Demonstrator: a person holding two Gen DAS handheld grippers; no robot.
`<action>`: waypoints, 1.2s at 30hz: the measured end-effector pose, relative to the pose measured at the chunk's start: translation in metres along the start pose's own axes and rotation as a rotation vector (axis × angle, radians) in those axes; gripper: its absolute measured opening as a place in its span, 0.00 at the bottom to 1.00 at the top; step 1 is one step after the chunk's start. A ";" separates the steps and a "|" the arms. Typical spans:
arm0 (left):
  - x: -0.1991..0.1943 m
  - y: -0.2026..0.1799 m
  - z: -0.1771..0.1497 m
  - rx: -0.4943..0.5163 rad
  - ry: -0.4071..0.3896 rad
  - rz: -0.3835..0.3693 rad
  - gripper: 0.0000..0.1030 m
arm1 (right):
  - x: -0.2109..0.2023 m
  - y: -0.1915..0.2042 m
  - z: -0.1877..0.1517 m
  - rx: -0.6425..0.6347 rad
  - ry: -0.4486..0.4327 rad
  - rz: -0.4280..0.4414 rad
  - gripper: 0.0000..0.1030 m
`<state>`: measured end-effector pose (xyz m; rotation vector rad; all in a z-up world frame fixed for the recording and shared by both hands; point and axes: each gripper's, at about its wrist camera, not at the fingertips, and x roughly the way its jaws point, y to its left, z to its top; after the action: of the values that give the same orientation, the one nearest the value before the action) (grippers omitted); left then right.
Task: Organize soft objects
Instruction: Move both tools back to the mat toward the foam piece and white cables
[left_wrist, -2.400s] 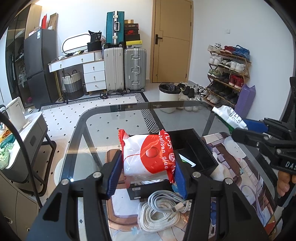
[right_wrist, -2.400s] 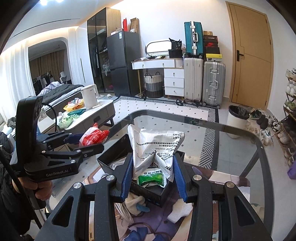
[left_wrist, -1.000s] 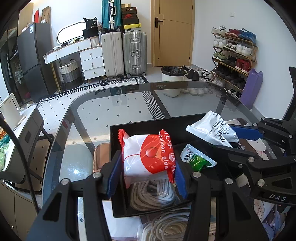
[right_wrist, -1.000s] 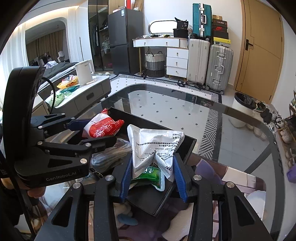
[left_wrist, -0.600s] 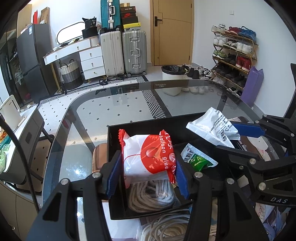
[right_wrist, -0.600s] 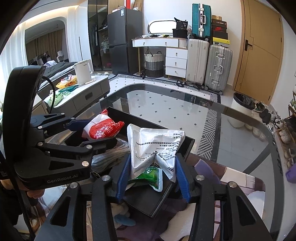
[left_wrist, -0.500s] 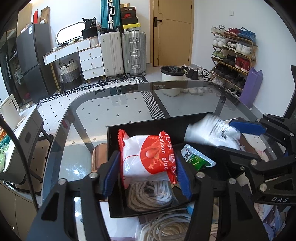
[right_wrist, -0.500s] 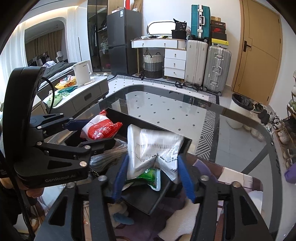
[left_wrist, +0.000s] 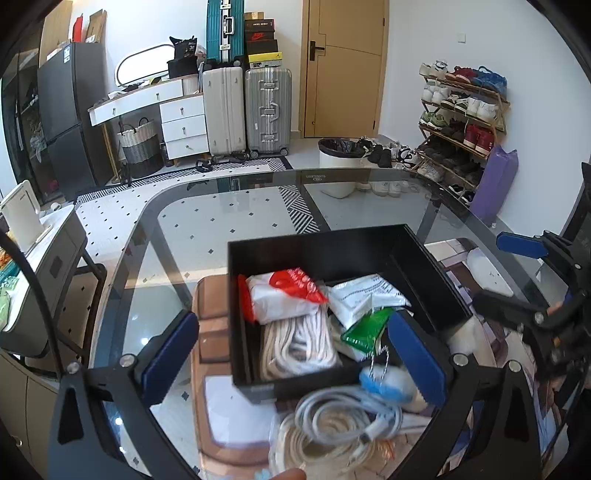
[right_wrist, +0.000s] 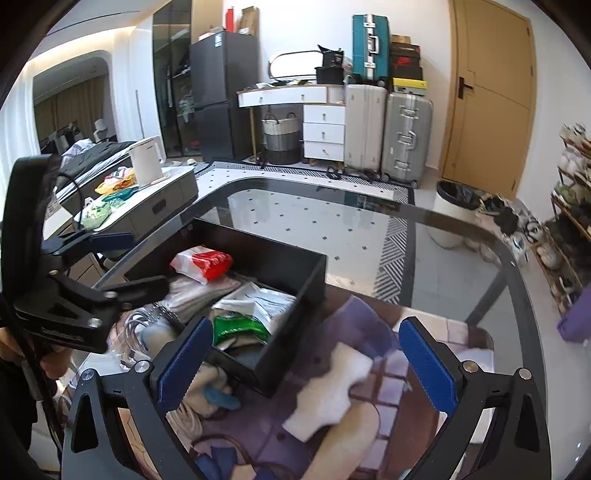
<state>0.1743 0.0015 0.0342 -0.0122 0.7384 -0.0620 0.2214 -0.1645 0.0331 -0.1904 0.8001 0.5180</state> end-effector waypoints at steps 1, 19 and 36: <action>-0.004 0.001 -0.002 -0.002 -0.005 0.005 1.00 | -0.002 -0.002 -0.002 0.006 -0.001 -0.003 0.99; -0.033 0.012 -0.032 -0.028 0.001 0.044 1.00 | -0.013 -0.012 -0.017 0.057 0.019 -0.010 0.99; -0.029 0.016 -0.054 -0.043 0.052 0.049 1.00 | -0.005 -0.020 -0.029 0.086 0.066 -0.024 0.99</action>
<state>0.1175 0.0198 0.0127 -0.0342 0.7912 0.0001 0.2103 -0.1933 0.0166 -0.1386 0.8818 0.4556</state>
